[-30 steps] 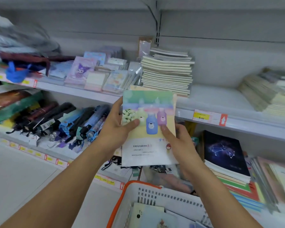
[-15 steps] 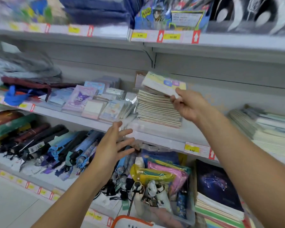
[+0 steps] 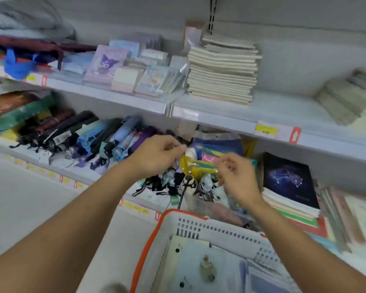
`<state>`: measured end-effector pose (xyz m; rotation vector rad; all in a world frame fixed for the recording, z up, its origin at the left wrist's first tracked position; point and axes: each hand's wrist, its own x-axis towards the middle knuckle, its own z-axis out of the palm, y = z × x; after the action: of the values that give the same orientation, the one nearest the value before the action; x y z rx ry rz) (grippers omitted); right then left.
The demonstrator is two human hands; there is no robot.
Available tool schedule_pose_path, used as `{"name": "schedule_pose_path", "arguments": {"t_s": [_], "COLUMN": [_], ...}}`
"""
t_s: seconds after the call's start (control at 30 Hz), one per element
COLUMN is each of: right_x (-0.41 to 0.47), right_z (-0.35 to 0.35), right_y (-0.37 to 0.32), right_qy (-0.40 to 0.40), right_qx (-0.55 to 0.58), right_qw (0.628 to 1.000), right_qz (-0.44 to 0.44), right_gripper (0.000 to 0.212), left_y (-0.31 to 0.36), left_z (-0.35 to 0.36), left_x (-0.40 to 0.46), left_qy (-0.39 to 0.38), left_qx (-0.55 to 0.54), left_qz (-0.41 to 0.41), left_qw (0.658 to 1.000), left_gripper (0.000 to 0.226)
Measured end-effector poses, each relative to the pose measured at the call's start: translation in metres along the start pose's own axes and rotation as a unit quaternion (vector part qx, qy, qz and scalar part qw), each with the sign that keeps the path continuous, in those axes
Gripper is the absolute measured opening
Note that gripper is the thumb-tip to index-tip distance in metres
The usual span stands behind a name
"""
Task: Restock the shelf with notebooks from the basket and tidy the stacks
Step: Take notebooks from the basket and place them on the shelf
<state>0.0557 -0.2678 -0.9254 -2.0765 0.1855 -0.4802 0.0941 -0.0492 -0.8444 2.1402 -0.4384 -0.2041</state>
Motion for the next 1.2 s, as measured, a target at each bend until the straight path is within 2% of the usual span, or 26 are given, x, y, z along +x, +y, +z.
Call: {"name": "schedule_pose_path", "arguments": {"t_s": [0.03, 0.1, 0.17, 0.2, 0.3, 0.43, 0.5, 0.6, 0.67, 0.73, 0.8, 0.9, 0.93, 0.97, 1.0, 1.03, 1.07, 1.1, 1.13, 1.2], "right_x": [-0.030, -0.089, -0.138, -0.157, -0.179, -0.178, -0.177, -0.166, -0.152, -0.135, -0.119, -0.099, -0.100, -0.102, -0.110, -0.121, -0.135, -0.150, -0.164, -0.180], "right_z": [0.022, 0.056, 0.073, 0.078, 0.086, 0.094, 0.096, 0.086, 0.071, 0.054, 0.043, 0.049, 0.056, 0.065, 0.074, 0.083, 0.090, 0.099, 0.107, 0.121], "right_y": [0.044, 0.127, 0.183, 0.197, 0.205, 0.208, 0.208, 0.188, 0.159, 0.120, 0.077, 0.060, 0.065, 0.079, 0.097, 0.118, 0.134, 0.148, 0.159, 0.167], "right_qy": [-0.071, -0.165, -0.171, -0.160, -0.114, -0.124, -0.116, -0.069, -0.055, -0.080, -0.127, -0.129, -0.116, -0.108, -0.110, -0.129, -0.160, -0.184, -0.196, -0.181], "right_qx": [-0.048, -0.136, -0.166, -0.164, -0.164, -0.126, -0.093, 0.009, 0.158, 0.350, 0.475, 0.536, 0.512, 0.435, 0.295, 0.120, -0.022, -0.102, -0.126, -0.143], "right_qw": [0.992, 0.935, 0.901, 0.895, 0.891, 0.887, 0.887, 0.905, 0.903, 0.865, 0.816, 0.773, 0.778, 0.811, 0.859, 0.892, 0.894, 0.882, 0.875, 0.882], "right_qz": [0.097, 0.282, 0.362, 0.384, 0.407, 0.427, 0.436, 0.421, 0.396, 0.352, 0.305, 0.315, 0.344, 0.377, 0.404, 0.417, 0.418, 0.421, 0.425, 0.412], "right_gripper": [0.031, 0.060, 0.095, 0.105, 0.097, 0.095, 0.070, 0.016, 0.011, 0.021, 0.031, 0.029, 0.037, 0.049, 0.059, 0.065, 0.073, 0.086, 0.096, 0.098], "left_y": [-0.007, -0.012, -0.013, -0.012, -0.014, -0.015, -0.017, -0.019, -0.021, -0.022, -0.022, -0.024, -0.023, -0.022, -0.021, -0.023, -0.025, -0.027, -0.028, -0.030], "left_z": [0.004, 0.011, 0.015, 0.018, 0.023, 0.027, 0.027, 0.027, 0.027, 0.025, 0.025, 0.025, 0.024, 0.023, 0.022, 0.020, 0.019, 0.018, 0.017, 0.016], "left_x": [-0.002, -0.006, -0.005, -0.005, -0.003, -0.003, -0.004, -0.005, -0.004, -0.003, -0.004, -0.004, -0.003, -0.002, 0.000, 0.003, 0.005, 0.005, 0.006, 0.006], "left_qy": [-0.046, -0.130, -0.193, -0.219, -0.252, -0.262, -0.261, -0.270, -0.282, -0.296, -0.317, -0.280, -0.247, -0.215, -0.188, -0.170, -0.163, -0.161, -0.160, -0.164], "left_qx": [0.070, 0.202, 0.269, 0.275, 0.268, 0.267, 0.260, 0.273, 0.316, 0.342, 0.318, 0.177, 0.160, 0.174, 0.202, 0.236, 0.269, 0.297, 0.316, 0.323], "left_qz": [0.011, 0.026, 0.026, 0.015, -0.010, -0.021, -0.026, -0.029, -0.035, -0.067, -0.088, -0.072, -0.048, -0.021, 0.005, 0.023, 0.031, 0.033, 0.033, 0.042], "left_qw": [0.996, 0.970, 0.943, 0.936, 0.930, 0.927, 0.929, 0.923, 0.905, 0.889, 0.889, 0.941, 0.954, 0.961, 0.961, 0.956, 0.949, 0.941, 0.935, 0.931], "left_gripper": [0.022, 0.023, 0.025, 0.026, 0.029, 0.031, 0.031, 0.034, 0.041, 0.052, 0.054, 0.040, 0.043, 0.049, 0.057, 0.068, 0.081, 0.091, 0.095, 0.086]}}
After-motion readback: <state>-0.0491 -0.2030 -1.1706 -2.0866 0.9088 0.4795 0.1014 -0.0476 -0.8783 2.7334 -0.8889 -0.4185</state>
